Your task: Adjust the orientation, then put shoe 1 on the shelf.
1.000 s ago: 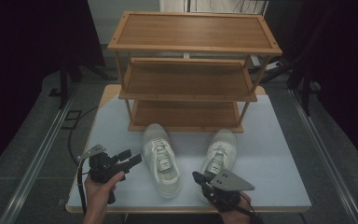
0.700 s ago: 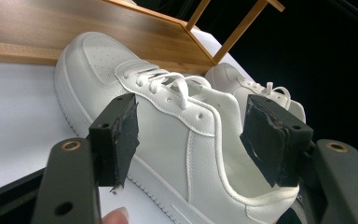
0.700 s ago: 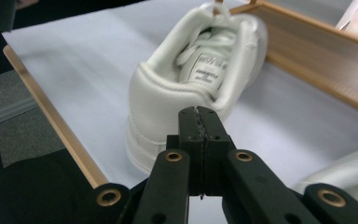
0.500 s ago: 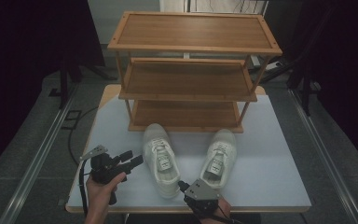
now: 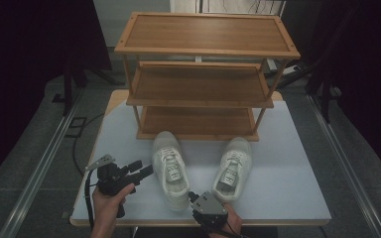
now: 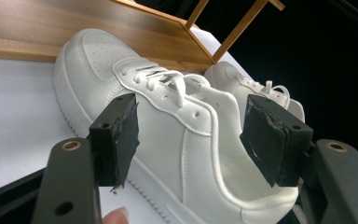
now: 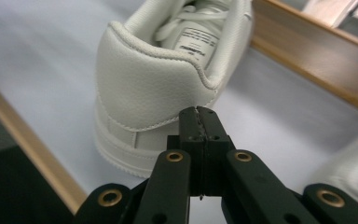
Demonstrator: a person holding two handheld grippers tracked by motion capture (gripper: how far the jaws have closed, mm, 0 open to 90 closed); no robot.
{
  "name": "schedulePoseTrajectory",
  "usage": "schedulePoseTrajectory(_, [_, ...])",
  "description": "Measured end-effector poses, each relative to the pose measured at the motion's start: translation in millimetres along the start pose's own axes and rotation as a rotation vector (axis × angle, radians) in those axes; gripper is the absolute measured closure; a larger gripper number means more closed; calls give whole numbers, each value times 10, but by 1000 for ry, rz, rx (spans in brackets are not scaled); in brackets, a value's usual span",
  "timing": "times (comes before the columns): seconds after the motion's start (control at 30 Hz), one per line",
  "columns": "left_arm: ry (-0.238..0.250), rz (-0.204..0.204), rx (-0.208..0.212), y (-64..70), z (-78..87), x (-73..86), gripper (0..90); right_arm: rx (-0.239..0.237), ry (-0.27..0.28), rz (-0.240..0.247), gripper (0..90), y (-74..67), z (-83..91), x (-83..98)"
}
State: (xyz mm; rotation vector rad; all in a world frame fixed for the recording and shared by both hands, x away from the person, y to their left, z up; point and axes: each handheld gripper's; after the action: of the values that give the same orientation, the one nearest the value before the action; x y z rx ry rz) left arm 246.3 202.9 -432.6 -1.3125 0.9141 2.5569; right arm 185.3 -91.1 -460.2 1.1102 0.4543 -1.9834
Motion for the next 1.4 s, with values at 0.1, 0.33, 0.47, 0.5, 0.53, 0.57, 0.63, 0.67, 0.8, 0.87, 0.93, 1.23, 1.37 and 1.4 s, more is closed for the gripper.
schedulePoseTrajectory(0.1, [6, 6, -7, -23, 27, -13, 357, -25, 3, 25, 900, -87, -33, -23])
schedulePoseTrajectory(0.33, [18, 21, -22, -95, 100, -40, 359, -151, 36, 25, 900, -329, -235, -153])
schedulePoseTrajectory(0.47, [20, 35, -31, -126, 133, -46, 361, -206, 31, 33, 900, -431, -356, -254])
schedulePoseTrajectory(0.5, [20, 33, -33, -129, 139, -49, 361, -218, 29, 36, 900, -452, -387, -280])
schedulePoseTrajectory(0.53, [21, 34, -34, -130, 144, -51, 361, -239, 29, 36, 900, -490, -447, -323])
schedulePoseTrajectory(0.57, [21, 33, -31, -136, 147, -53, 361, -239, 29, 36, 900, -490, -447, -323])
schedulePoseTrajectory(0.63, [20, 36, -34, -143, 153, -55, 361, -255, 32, 38, 900, -524, -504, -358])
schedulePoseTrajectory(0.67, [18, 37, -38, -147, 154, -57, 361, -261, 34, 43, 900, -539, -527, -371])
schedulePoseTrajectory(0.8, [13, 35, -40, -157, 151, -55, 363, -275, 47, 34, 900, -533, -511, -366])
schedulePoseTrajectory(0.87, [9, 31, -37, -158, 142, -52, 363, -274, 74, 22, 897, -481, -406, -357])
schedulePoseTrajectory(0.93, [4, 26, -49, -148, 137, -49, 365, -282, 107, -9, 882, -384, -253, -355])
schedulePoseTrajectory(1.23, [27, -17, -15, -84, 136, -28, 362, -196, 243, -76, 524, 251, 533, -311])
schedulePoseTrajectory(1.37, [40, -30, -26, -65, 160, -30, 357, -173, 262, -96, 483, 369, 668, -223])
schedulePoseTrajectory(1.4, [38, -28, -30, -71, 155, -31, 357, -167, 255, -104, 477, 401, 695, -188])
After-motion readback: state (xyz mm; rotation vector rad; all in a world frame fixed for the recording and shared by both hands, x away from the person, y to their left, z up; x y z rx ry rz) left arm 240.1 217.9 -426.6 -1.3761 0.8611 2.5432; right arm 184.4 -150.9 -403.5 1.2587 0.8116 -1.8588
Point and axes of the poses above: each handheld gripper's, and its own axes: z roughly backward along the jaws, x roughly out of its underside, y roughly to its right, and after that the axes turned 11 degrees about -x, right-handed
